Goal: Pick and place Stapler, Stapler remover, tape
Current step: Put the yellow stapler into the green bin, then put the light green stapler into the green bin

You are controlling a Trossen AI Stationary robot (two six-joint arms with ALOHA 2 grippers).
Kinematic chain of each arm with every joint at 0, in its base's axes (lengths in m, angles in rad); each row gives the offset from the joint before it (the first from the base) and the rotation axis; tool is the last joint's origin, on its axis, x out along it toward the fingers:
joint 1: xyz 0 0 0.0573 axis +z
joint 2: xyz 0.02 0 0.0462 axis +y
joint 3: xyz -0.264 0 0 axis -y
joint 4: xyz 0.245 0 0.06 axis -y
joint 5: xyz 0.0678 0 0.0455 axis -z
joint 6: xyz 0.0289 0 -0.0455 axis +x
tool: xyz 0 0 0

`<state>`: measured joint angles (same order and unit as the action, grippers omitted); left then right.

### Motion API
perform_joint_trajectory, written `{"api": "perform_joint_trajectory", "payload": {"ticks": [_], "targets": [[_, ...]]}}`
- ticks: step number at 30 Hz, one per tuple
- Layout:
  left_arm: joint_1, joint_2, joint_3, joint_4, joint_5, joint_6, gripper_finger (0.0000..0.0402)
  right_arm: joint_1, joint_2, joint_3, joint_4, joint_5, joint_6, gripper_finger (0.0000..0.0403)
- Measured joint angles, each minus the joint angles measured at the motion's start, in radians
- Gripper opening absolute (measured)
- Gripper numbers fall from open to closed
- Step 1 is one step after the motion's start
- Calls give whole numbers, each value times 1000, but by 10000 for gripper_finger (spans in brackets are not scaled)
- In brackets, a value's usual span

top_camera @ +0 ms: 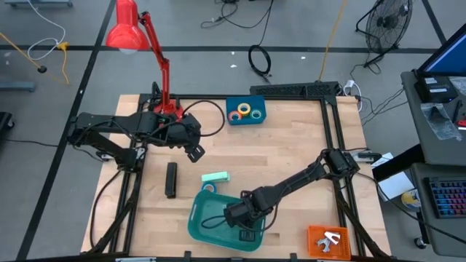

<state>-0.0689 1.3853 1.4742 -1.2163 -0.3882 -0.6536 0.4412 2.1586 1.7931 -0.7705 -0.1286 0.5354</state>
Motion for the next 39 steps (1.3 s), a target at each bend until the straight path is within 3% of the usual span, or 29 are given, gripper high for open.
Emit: {"api": "perform_joint_trajectory", "payload": {"ticks": [12, 19, 25, 29, 34, 39], "targets": [[0, 0, 0, 0, 1, -6, 5, -1, 0, -46, 14, -22, 28, 65], [0, 0, 0, 0, -1, -6, 24, -1, 0, -59, 20, -28, 29, 102], [0, 0, 0, 0, -2, -6, 4, -2, 0, -59, 43, -38, 35, 106], [0, 0, 0, 0, -6, -6, 12, -19, -1, -51, 54, -87, 54, 107], [0, 0, 0, 0, -13, -5, 26, -45, -47, -24, 70, -71, 54, 108], [0, 0, 0, 1, -14, 13, 13, -84, -130, -20, 150, -8, 64, 109]]}}
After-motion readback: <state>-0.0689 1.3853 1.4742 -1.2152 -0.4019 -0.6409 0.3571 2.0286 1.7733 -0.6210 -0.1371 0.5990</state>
